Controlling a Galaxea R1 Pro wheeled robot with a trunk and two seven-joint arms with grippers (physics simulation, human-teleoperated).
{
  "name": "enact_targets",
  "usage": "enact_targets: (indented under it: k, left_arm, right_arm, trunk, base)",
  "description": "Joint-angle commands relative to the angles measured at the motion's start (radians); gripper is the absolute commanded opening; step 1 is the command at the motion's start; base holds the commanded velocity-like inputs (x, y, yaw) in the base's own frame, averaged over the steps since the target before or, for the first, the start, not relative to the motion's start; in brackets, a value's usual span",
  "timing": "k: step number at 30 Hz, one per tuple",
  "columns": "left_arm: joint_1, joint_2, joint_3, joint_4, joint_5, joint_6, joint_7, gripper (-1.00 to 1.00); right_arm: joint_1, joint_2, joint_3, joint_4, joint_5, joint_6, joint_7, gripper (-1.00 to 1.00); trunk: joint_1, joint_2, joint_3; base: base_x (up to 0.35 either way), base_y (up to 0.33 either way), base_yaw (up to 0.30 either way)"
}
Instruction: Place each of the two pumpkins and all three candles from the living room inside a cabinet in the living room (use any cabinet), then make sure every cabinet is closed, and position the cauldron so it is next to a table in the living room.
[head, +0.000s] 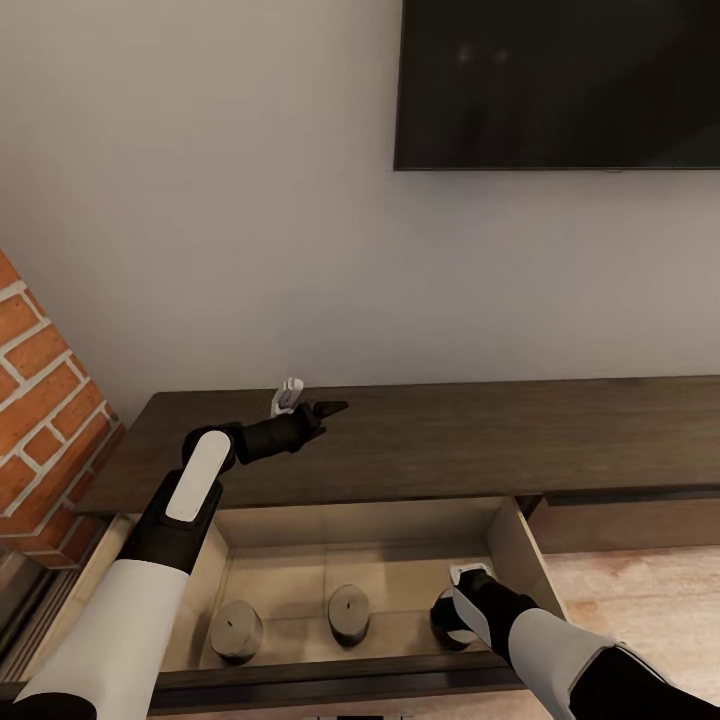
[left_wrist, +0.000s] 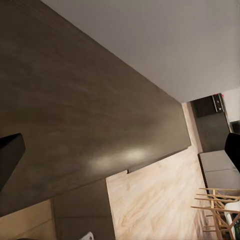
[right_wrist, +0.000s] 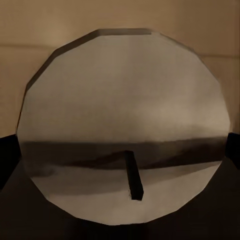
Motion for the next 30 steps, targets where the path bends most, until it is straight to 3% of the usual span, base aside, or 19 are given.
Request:
enact_targets:
  k: [1, 21, 30]
  left_arm:
    - [0.000, 0.000, 0.000, 0.000, 0.000, 0.000, 0.000, 1.00]
    - [0.000, 0.000, 0.000, 0.001, 0.000, 0.000, 0.000, 1.00]
    - [0.000, 0.000, 0.000, 0.005, 0.000, -0.001, 0.000, 1.00]
  right_arm:
    - [0.000, 0.000, 0.000, 0.000, 0.000, 0.000, 0.000, 1.00]
    - [-0.001, -0.001, 0.000, -0.002, 0.004, -0.001, 0.005, 1.00]
    - [-0.003, -0.009, 0.002, -0.067, 0.006, 0.001, 0.013, 1.00]
  trunk:
    - [0.000, 0.000, 0.000]
    - [0.000, 0.000, 0.000]
    - [0.000, 0.000, 0.000]
  base:
    - [0.000, 0.000, 0.000]
    - [0.000, 0.000, 0.000]
    - [0.000, 0.000, 0.000]
